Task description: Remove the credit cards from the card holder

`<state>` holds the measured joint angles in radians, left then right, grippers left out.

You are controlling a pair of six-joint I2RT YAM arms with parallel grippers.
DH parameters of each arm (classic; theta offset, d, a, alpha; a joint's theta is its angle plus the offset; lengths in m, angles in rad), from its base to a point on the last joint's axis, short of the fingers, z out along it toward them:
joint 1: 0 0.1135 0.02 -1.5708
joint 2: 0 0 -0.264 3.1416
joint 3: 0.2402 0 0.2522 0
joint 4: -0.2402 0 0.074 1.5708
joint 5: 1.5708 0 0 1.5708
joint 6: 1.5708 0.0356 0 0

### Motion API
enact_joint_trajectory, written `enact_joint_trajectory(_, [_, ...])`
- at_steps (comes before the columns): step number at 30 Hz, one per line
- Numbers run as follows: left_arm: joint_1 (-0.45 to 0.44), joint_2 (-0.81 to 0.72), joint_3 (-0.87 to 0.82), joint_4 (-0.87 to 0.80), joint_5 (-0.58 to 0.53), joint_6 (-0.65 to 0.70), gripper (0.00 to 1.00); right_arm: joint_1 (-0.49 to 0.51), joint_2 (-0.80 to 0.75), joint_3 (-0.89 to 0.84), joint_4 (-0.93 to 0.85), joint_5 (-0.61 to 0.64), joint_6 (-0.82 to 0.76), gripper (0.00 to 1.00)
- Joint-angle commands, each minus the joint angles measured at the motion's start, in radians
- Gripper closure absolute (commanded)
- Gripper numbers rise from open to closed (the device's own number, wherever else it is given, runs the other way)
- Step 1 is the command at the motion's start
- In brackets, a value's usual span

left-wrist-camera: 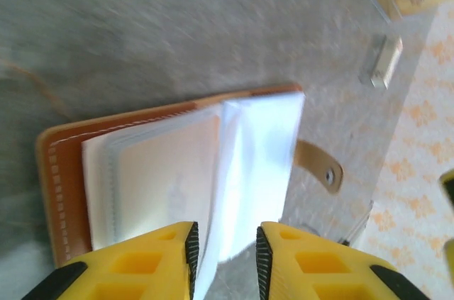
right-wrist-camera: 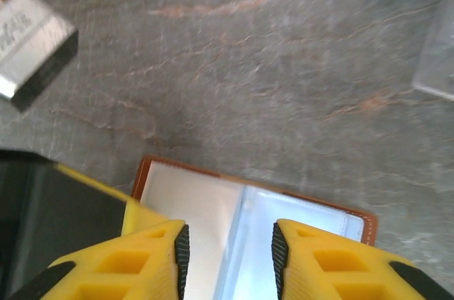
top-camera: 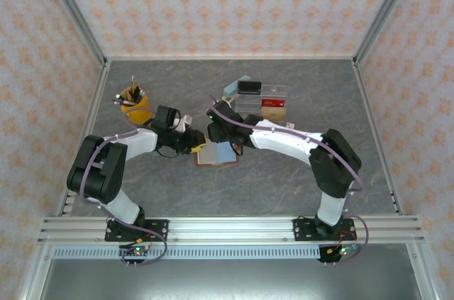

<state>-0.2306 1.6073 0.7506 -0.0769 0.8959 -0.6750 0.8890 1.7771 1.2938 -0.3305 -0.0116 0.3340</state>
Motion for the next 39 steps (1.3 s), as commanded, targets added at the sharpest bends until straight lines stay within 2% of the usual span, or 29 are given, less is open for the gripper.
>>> enact_joint_trajectory(1, [-0.039, -0.035, 0.03, 0.024, 0.034, -0.016, 0.68, -0.01, -0.078, -0.056, 0.056, 0.152, 0.043, 0.61])
enact_joint_trajectory(6, [-0.108, -0.032, 0.064, 0.056, 0.016, -0.063, 0.65, -0.022, -0.152, -0.12, 0.087, 0.225, 0.092, 0.59])
enact_joint_trajectory(14, [-0.199, 0.062, 0.155, 0.055, -0.053, -0.078, 0.59, -0.032, -0.166, -0.136, 0.079, 0.232, 0.117, 0.58])
enact_joint_trajectory(19, [-0.208, 0.148, 0.191, 0.032, -0.136, -0.098, 0.6, -0.034, -0.16, -0.135, 0.067, 0.224, 0.124, 0.57])
enact_joint_trajectory(27, [-0.208, 0.181, 0.214, -0.004, -0.165, -0.093, 0.66, -0.037, -0.158, -0.127, 0.048, 0.201, 0.109, 0.57])
enact_joint_trajectory(33, [-0.166, 0.064, 0.197, -0.101, -0.208, -0.072, 0.67, -0.036, -0.102, -0.082, 0.004, 0.086, 0.057, 0.57])
enact_joint_trajectory(39, [-0.031, -0.066, 0.119, -0.192, -0.264, -0.075, 0.66, -0.014, 0.027, 0.016, -0.088, -0.111, -0.021, 0.54])
